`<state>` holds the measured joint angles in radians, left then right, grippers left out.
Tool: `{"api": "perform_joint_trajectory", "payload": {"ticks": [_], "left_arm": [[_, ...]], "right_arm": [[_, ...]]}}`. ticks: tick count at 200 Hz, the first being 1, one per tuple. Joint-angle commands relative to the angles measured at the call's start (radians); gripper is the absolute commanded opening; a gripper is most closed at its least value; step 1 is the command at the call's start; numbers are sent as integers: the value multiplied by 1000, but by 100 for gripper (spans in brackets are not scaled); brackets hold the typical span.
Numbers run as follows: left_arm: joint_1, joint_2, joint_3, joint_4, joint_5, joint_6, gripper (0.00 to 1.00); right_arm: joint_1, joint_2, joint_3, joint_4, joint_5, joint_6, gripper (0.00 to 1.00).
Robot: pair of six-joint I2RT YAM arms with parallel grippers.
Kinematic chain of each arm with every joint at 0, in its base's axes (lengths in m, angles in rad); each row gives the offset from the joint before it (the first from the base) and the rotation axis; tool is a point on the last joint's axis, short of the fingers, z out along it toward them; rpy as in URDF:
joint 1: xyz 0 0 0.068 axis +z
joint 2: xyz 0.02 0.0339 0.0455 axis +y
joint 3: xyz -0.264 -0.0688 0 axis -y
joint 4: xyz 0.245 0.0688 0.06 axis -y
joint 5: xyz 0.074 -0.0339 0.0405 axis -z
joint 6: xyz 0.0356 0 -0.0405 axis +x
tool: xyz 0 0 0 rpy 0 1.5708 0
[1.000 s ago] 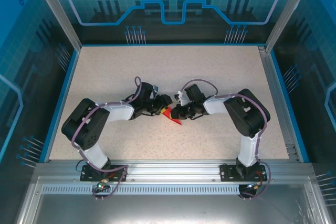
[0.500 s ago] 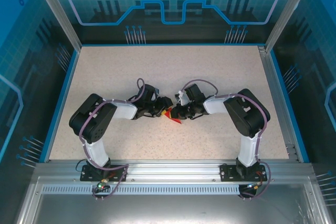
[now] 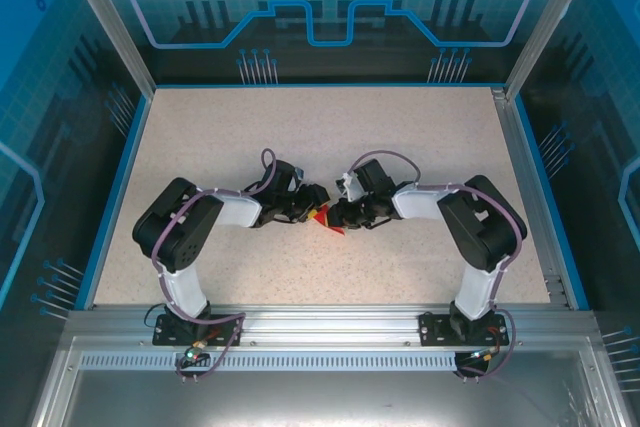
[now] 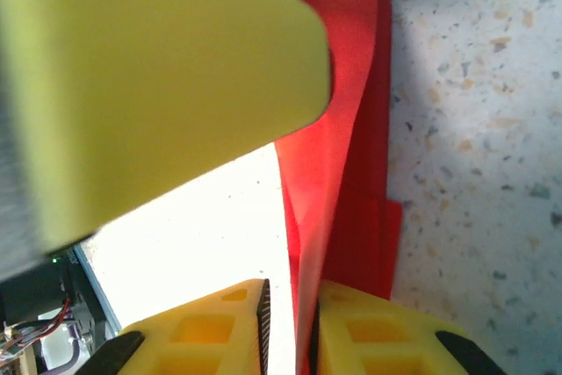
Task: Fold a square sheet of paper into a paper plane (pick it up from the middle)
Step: Fold the wing for the fifth time at the center of the table.
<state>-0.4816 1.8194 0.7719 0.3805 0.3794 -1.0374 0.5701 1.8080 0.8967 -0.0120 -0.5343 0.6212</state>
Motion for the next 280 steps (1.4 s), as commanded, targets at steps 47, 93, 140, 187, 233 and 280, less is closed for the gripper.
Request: {"api": "perform_joint_trajectory", "payload": {"ticks": [47, 93, 140, 187, 233, 280], "left_arm": [[-2, 52, -15, -57, 6, 41, 48], [-3, 49, -18, -60, 4, 23, 47], [1, 42, -18, -59, 4, -4, 47], [2, 37, -13, -64, 16, -1, 47], [2, 35, -20, -60, 28, 8, 47], [2, 37, -19, -55, 39, 12, 47]], "right_arm": [[-22, -31, -25, -51, -2, -43, 19], [-21, -8, -96, -33, -34, -130, 9], [-21, 62, -126, -69, -51, -217, 7], [-29, -4, -110, -89, -52, -191, 16], [-52, -60, -28, -135, -28, -146, 22], [-63, -2, 34, -120, -57, -124, 26]]}}
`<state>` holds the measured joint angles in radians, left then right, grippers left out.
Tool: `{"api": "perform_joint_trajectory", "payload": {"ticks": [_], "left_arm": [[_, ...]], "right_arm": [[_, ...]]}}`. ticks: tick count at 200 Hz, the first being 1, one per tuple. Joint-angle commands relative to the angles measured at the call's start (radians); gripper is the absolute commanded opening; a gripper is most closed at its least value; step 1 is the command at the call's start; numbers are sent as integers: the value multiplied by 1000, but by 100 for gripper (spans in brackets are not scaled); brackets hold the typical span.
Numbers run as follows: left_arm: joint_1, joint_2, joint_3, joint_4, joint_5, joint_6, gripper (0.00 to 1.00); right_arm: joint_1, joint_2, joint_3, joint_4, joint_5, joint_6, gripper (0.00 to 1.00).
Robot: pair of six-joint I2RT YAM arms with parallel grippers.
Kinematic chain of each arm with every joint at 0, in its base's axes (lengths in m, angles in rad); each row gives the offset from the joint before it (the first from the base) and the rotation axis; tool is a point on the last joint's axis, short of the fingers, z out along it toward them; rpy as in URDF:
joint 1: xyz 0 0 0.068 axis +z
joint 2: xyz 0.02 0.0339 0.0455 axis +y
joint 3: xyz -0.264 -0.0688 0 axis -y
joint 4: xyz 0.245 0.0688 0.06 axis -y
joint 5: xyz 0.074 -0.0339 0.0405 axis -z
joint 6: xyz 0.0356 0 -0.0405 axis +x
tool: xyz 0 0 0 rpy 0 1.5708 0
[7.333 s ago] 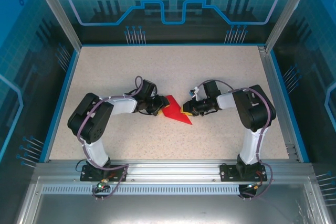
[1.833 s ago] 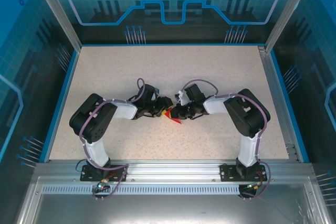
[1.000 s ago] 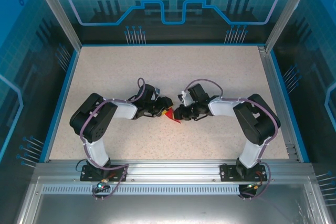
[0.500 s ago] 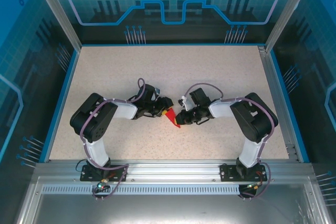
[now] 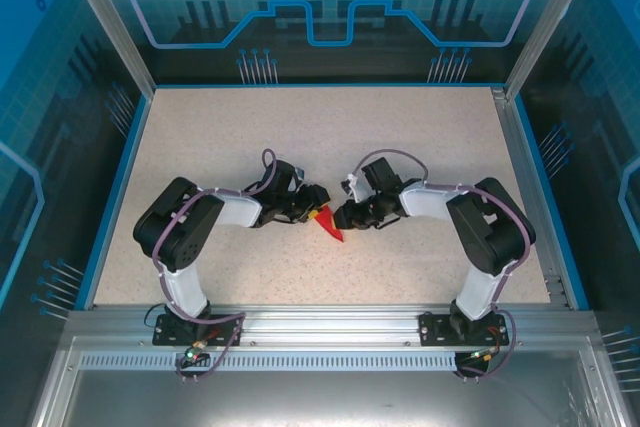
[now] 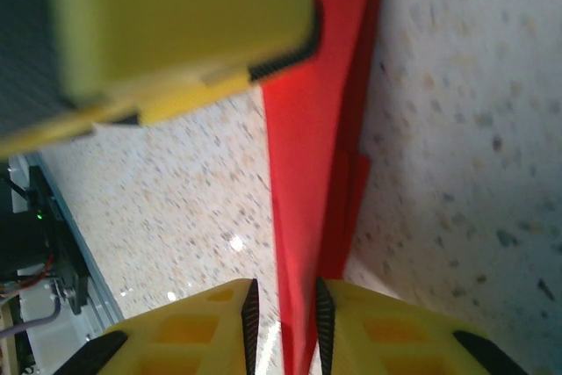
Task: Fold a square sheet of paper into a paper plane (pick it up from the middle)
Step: Fold the wing for the fifth time at the center of the table.
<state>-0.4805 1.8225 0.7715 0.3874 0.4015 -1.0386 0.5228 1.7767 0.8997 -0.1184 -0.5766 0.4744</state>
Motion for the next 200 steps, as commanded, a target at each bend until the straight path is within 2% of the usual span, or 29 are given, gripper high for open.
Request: {"api": "perform_joint_trajectory", "payload": {"ticks": [1, 14, 52, 66, 80, 112, 139, 173, 200], "left_arm": [[1, 34, -19, -62, 17, 14, 47], [0, 32, -20, -61, 17, 13, 47], [0, 30, -20, -65, 16, 8, 47], [-1, 28, -21, -68, 10, 2, 47], [0, 27, -24, -68, 10, -3, 47], [0, 26, -25, -67, 8, -7, 47], [0, 28, -25, -72, 7, -5, 47], [-1, 23, -29, -63, 10, -11, 47], [-1, 11, -30, -50, 13, -14, 48]], "right_arm": [[-15, 29, 32, -13, -16, 24, 26], [-15, 36, 36, -10, -22, 27, 23], [-17, 50, 5, 9, -43, 8, 4], [-15, 51, -15, 36, -74, -4, 2], [-11, 60, -47, 40, -104, -24, 2], [-17, 78, -77, 59, -103, -11, 11], [-21, 53, -79, 82, -106, 28, 13], [-20, 43, -82, 117, -122, 88, 22], [-16, 51, -78, 110, -113, 97, 22]]}}
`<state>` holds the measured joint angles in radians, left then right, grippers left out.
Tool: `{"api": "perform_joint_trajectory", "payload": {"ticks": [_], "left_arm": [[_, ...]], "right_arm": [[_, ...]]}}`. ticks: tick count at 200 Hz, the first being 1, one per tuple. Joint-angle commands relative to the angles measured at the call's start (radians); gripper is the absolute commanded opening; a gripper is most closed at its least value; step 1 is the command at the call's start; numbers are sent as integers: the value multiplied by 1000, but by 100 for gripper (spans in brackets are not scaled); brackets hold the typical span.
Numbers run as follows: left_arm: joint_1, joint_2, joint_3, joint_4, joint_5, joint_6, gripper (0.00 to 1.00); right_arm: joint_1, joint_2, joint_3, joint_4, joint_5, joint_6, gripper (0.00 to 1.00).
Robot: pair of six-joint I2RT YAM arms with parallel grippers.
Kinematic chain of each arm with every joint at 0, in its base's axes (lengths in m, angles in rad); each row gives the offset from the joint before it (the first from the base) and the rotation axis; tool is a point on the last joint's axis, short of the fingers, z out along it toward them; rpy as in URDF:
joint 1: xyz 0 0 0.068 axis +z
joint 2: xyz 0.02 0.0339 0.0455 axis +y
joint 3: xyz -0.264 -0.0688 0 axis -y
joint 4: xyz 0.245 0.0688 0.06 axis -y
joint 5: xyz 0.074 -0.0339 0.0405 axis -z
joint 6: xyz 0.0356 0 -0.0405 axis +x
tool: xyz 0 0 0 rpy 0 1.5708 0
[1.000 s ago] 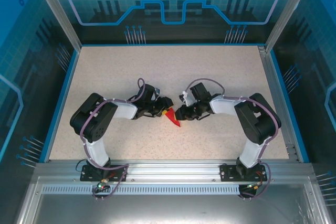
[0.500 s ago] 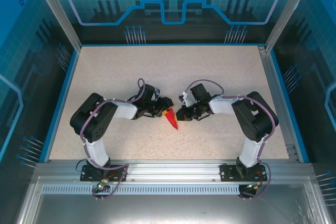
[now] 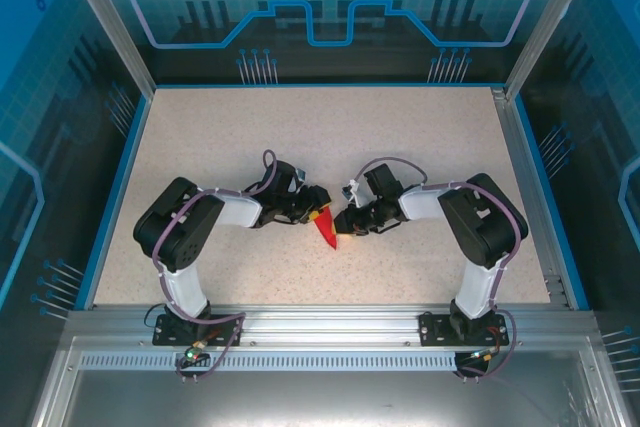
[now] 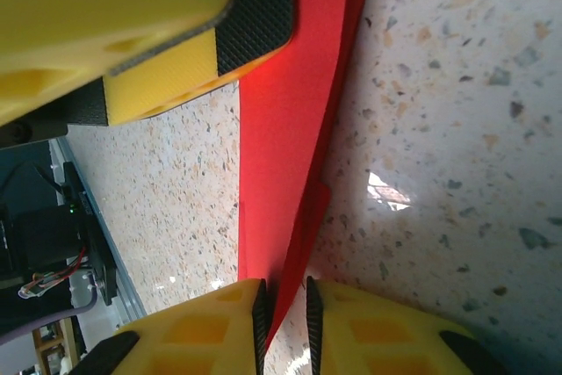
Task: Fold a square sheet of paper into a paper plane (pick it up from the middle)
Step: Fold the wing for the fifth time at the center of the table.
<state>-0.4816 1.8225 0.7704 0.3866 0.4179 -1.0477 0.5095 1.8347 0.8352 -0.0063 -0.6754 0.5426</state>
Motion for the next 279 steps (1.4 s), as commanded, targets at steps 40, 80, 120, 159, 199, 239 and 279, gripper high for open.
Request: {"api": "perform_joint_trajectory", "payload": {"ticks": [40, 80, 120, 159, 199, 239, 279], "left_arm": [[-1, -24, -34, -11, 13, -17, 52], [-1, -125, -46, -66, -36, 5, 65], [-2, -207, -57, -170, -115, 11, 79], [0, -214, -31, -238, -152, 0, 88], [13, -184, -7, -315, -191, -53, 89], [29, -156, 22, -391, -191, -55, 74], [43, -147, 59, -484, -200, -29, 51]], "right_arm": [[13, -5, 1, 22, -48, 33, 14], [17, -66, 39, -127, 31, -115, 4], [47, -144, 87, -244, 200, -315, 4], [141, -177, 114, -297, 392, -445, 4], [217, -167, 87, -254, 536, -505, 5], [254, -187, 50, -169, 561, -523, 8], [256, -175, 25, -176, 560, -513, 12]]}}
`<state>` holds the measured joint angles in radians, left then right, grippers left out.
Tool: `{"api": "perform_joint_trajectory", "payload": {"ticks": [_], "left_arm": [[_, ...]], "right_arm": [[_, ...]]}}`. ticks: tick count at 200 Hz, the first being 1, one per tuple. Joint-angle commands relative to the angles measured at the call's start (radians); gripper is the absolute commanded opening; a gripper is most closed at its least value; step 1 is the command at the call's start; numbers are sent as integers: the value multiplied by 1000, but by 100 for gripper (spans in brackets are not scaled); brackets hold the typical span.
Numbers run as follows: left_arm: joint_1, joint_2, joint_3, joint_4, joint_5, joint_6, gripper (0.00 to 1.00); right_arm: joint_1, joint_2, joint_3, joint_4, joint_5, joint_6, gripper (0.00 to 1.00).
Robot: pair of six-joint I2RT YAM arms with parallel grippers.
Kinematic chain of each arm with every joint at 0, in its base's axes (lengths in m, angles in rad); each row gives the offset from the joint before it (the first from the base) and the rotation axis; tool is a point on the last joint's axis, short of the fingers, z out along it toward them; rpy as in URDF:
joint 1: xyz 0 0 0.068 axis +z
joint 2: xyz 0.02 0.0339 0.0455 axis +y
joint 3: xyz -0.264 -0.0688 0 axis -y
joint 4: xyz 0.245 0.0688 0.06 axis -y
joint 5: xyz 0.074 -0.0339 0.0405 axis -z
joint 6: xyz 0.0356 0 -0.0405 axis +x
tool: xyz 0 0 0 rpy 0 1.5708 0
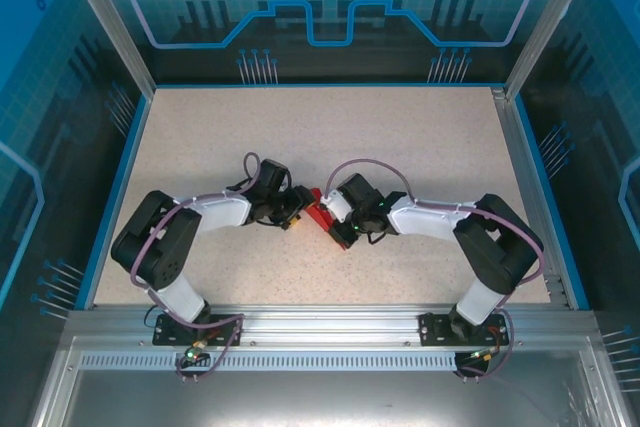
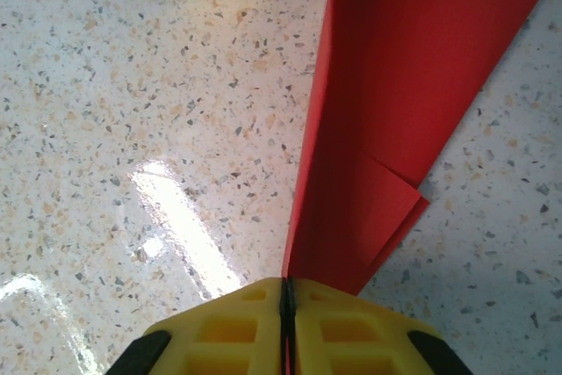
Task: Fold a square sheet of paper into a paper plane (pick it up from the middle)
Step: Fold the wing for the fifth time at the center of the table.
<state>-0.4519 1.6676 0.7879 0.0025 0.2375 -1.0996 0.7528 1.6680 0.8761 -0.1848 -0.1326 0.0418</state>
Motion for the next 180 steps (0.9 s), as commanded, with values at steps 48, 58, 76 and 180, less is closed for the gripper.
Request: {"api": "perform_joint_trajectory", "payload": {"ticks": [48, 58, 76, 180], "left_arm": [[25, 10, 64, -131, -17, 32, 26], [26, 15, 66, -134, -15, 36, 23], [28, 27, 78, -142, -10, 38, 22], [31, -62, 57, -161, -41, 67, 46]], "right_arm": [[19, -19, -49, 22, 48, 8, 17], [22, -19, -51, 19, 58, 6, 17], [21, -25, -51, 13, 57, 5, 16], [-96, -13, -71, 83, -283, 132, 1]]}}
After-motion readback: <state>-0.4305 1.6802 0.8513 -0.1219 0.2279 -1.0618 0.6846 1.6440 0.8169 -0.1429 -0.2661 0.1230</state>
